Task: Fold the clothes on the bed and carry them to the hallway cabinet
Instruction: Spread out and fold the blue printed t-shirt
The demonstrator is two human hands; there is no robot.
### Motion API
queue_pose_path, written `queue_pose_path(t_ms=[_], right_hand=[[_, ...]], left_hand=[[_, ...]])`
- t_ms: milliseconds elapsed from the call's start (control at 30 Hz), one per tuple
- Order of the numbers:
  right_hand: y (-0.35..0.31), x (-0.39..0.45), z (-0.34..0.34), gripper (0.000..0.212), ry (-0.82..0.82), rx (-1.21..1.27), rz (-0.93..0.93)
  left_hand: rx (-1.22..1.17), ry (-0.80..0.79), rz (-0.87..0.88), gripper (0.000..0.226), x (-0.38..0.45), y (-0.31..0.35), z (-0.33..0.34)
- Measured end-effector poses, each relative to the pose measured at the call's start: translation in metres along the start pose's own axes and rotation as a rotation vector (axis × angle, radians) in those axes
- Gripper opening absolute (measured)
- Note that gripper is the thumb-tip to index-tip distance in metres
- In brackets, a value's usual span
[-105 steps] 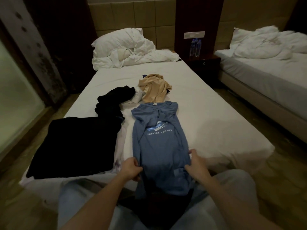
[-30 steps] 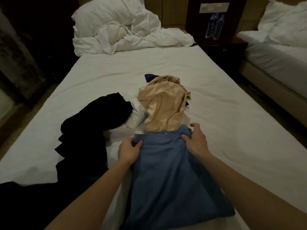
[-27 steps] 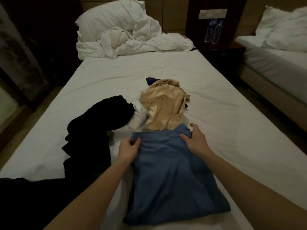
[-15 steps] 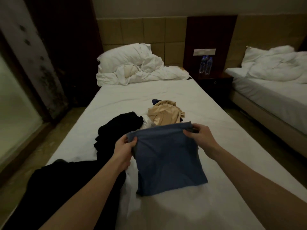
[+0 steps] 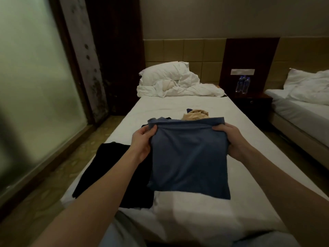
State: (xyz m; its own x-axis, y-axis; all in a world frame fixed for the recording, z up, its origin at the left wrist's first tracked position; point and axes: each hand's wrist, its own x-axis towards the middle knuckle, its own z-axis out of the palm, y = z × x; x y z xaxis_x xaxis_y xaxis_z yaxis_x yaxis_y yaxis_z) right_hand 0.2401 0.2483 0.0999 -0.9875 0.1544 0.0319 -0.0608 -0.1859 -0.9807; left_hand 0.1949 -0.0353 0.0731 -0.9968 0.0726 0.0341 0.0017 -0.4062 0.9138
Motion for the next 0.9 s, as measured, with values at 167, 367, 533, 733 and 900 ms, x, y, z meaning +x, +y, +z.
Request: queue_pose_path(t_ms=[167, 367, 533, 733, 900], right_hand=[[0.003, -0.034, 0.056, 0.034, -0.177, 0.166, 0.125], [0.027, -0.042, 0.13, 0.034, -0.3, 0.278, 0.206], [0.063, -0.006, 0.178, 0.044, -0.312, 0.214, 0.233], [0.123, 0.077, 0.202, 0.041, -0.19, 0.118, 0.234], [0.171, 0.139, 0.207, 0.046, -0.073, 0.001, 0.254]], left_hand=[[0.052, 0.043, 0.051, 0.025, -0.025, 0.04, -0.033], [0.174, 0.207, 0.095, 0.026, -0.043, 0.094, -0.1], [0.299, 0.326, 0.055, 0.027, -0.026, 0.108, -0.157], [0.46, 0.439, -0.006, 0.023, 0.052, 0.07, -0.218], [0.558, 0.5, -0.02, 0.025, 0.122, 0.024, -0.235]])
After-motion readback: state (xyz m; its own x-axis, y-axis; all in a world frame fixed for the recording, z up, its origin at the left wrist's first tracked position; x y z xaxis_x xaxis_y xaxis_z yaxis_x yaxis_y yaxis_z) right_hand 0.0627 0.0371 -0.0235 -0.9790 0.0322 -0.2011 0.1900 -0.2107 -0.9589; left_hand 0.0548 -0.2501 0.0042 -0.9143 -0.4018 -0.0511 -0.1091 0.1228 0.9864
